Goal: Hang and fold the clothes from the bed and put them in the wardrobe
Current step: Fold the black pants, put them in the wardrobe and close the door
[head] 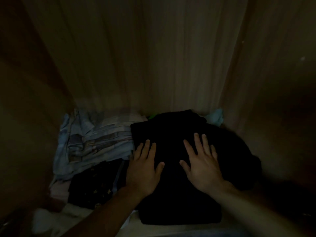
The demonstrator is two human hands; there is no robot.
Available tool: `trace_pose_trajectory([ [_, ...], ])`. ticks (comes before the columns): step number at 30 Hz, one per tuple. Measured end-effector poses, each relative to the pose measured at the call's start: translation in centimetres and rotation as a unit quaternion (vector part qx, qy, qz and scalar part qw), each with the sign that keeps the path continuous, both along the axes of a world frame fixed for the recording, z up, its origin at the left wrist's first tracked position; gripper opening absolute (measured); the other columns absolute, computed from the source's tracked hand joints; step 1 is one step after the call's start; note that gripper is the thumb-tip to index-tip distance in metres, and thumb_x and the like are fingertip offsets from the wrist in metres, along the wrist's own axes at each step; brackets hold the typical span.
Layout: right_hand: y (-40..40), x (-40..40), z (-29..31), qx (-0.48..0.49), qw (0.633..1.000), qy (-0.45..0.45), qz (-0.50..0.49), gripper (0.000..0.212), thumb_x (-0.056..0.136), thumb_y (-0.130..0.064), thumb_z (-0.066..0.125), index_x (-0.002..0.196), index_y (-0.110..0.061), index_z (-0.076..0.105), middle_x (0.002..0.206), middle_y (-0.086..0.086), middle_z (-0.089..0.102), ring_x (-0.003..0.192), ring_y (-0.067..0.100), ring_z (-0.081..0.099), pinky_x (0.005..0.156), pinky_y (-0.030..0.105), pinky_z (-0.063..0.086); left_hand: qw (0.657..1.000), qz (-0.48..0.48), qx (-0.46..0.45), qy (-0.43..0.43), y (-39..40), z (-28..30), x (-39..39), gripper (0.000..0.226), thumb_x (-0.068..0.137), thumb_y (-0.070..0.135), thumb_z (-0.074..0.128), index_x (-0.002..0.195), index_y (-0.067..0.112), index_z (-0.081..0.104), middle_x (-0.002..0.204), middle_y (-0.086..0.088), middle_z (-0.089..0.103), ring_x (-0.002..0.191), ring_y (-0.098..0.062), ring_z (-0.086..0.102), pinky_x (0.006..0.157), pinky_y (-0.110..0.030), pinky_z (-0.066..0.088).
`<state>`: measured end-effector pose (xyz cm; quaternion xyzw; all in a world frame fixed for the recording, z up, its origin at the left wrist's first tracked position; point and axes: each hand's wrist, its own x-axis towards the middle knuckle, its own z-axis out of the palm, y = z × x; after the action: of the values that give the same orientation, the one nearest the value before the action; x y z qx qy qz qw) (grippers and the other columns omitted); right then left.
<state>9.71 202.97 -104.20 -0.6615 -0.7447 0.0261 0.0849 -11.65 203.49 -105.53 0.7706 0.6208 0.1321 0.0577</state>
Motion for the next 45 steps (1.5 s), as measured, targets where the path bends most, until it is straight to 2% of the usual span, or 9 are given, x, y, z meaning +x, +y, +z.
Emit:
trace_pose_trajectory([
  [8,6.5,-1.0,-3.0,0.020,0.998,-0.041,0.031,0.068,0.099,-0.062,0.014,0.156,-0.032,-0.009,0.164,0.005,-0.020,0.149,0.025,-0.024,0.119,0.046,-0.014,0.998,-0.026,0.007,0.063,6.9,-3.5,2.3,0.068,0.099,0.063,0.013,0.156,0.036,-0.013,0.164,0.000,-0.020,0.151,-0.022,-0.018,0.123,-0.048,-0.005],
  [15,10.0,-0.9,-8.6,0.124,0.992,0.006,0.038,0.067,0.096,-0.062,0.024,0.156,-0.031,0.020,0.165,0.007,0.011,0.153,0.028,0.000,0.122,0.050,0.005,1.000,-0.016,-0.009,-0.009,10.5,-8.5,2.2,0.073,0.088,0.071,0.007,0.155,0.044,-0.005,0.166,0.006,-0.010,0.152,-0.017,-0.012,0.122,-0.045,-0.005],
  [22,8.7,-0.8,-2.9,-0.099,0.994,-0.002,0.055,0.070,0.097,-0.067,0.020,0.157,-0.035,0.003,0.165,0.005,-0.013,0.150,0.025,-0.020,0.121,0.046,-0.011,0.986,-0.005,-0.154,0.063,8.5,-2.7,2.8,0.066,0.101,0.058,0.023,0.156,0.037,-0.007,0.166,-0.001,-0.015,0.152,-0.026,-0.014,0.120,-0.055,-0.004],
  [25,3.8,0.1,-1.2,-0.109,0.989,0.076,0.061,0.072,0.092,-0.073,0.008,0.156,-0.039,0.009,0.166,0.006,-0.006,0.151,0.028,-0.014,0.119,0.046,-0.011,0.998,-0.021,-0.031,0.045,1.9,-1.9,2.7,0.064,0.101,0.051,0.029,0.158,0.036,0.002,0.167,-0.004,-0.002,0.153,-0.027,-0.005,0.120,-0.056,0.001],
  [28,-3.1,-0.1,-3.6,-0.051,0.996,0.035,0.068,0.085,0.084,-0.080,-0.009,0.156,-0.037,0.004,0.165,0.008,-0.010,0.150,0.032,-0.018,0.118,0.051,-0.015,0.997,-0.073,-0.002,0.031,-4.3,-3.9,2.2,0.065,0.098,0.060,0.016,0.157,0.037,0.002,0.167,0.001,-0.003,0.153,-0.023,-0.005,0.122,-0.053,0.003],
  [31,-4.9,-0.5,-6.5,-0.039,0.997,-0.023,0.068,0.082,0.088,-0.078,0.003,0.157,-0.034,0.002,0.164,0.010,-0.013,0.149,0.037,-0.019,0.118,0.062,-0.005,0.994,-0.071,-0.022,0.076,-5.0,-6.3,1.8,0.068,0.096,0.065,0.009,0.154,0.039,-0.014,0.164,0.004,-0.019,0.151,-0.021,-0.018,0.122,-0.053,-0.001],
  [36,-3.8,-0.3,-10.1,0.014,0.997,-0.021,0.070,0.080,0.093,-0.074,0.020,0.158,-0.028,0.016,0.165,0.014,0.002,0.151,0.042,-0.004,0.116,0.067,0.008,0.994,-0.073,0.002,0.079,-3.9,-9.1,2.1,0.072,0.097,0.063,0.027,0.159,0.031,0.006,0.167,-0.005,0.003,0.153,-0.029,0.006,0.118,-0.060,0.013],
  [43,-3.4,-0.2,-7.7,-0.062,0.996,-0.026,0.059,0.082,0.087,-0.081,0.013,0.157,-0.039,0.003,0.166,0.004,-0.010,0.151,0.033,-0.015,0.120,0.058,-0.003,0.987,-0.073,-0.083,0.114,-3.6,-6.4,2.2,0.070,0.098,0.062,0.018,0.152,0.038,-0.021,0.164,0.001,-0.021,0.152,-0.023,-0.015,0.120,-0.054,-0.007],
  [45,-3.1,0.2,-5.4,-0.101,0.993,0.013,0.061,0.079,0.088,-0.080,0.021,0.155,-0.043,0.003,0.166,0.000,-0.008,0.151,0.029,-0.012,0.121,0.054,-0.003,0.983,-0.075,-0.131,0.105,-3.3,-4.1,2.3,0.070,0.099,0.063,0.022,0.153,0.040,-0.016,0.164,0.004,-0.020,0.151,-0.021,-0.016,0.120,-0.053,-0.007],
])
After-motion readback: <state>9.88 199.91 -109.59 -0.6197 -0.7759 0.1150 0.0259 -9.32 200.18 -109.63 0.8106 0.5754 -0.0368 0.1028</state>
